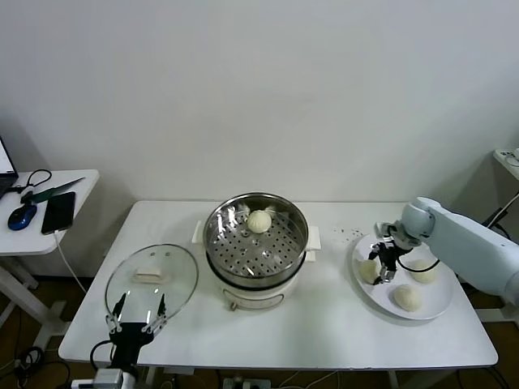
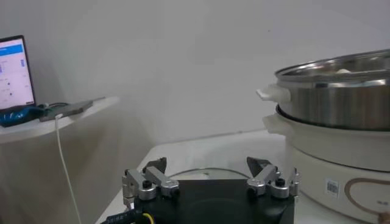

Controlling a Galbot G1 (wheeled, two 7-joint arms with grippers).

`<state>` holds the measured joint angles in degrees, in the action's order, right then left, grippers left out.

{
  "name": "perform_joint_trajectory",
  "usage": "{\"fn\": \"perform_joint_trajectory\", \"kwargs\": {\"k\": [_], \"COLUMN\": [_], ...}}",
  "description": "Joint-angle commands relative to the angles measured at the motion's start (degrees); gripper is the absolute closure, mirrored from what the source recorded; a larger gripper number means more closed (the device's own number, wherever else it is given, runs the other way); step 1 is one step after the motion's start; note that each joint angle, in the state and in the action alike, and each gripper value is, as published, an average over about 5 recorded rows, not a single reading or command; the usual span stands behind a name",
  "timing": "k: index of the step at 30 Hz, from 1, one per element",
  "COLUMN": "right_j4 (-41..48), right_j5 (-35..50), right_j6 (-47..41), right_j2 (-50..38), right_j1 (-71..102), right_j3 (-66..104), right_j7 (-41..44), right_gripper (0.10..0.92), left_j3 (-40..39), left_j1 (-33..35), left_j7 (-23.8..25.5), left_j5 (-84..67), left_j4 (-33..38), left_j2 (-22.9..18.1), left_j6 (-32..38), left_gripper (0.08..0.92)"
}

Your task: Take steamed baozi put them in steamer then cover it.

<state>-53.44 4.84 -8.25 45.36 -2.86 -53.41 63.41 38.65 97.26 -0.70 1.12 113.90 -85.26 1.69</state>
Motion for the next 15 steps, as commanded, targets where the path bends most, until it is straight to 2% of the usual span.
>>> {"fn": "perform_joint_trajectory", "kwargs": {"k": [1,7,15], "right_j4": [-1.20,-3.22,-4.59], "right_j5": [3.38,13.56,29.86], "right_j6": [-0.11,-0.76,-3.81], "right_j2": [-1.62,-1.56,7.87], "right_j1": [-5.27,-22.60,-42.86], "right_j3": [-2.65,-14.46,-29.89], "right_j7": [-0.04,-0.14,-0.86], "right_gripper": [0.315,0.321,0.321], "left_j3": [0.00,-0.31,-1.58], "left_j1": [0.09,0.23,0.10], "left_j7": [0.00,0.01,0.08], "left_j5": [0.00,-0.04,-0.03], "left_j4": [0.03,0.13,0.35], "left_j2": [-0.02,0.02,0.08], "left_j6": [0.05,0.13,0.08], "left_gripper": [0.177,0.177,0.177]}}
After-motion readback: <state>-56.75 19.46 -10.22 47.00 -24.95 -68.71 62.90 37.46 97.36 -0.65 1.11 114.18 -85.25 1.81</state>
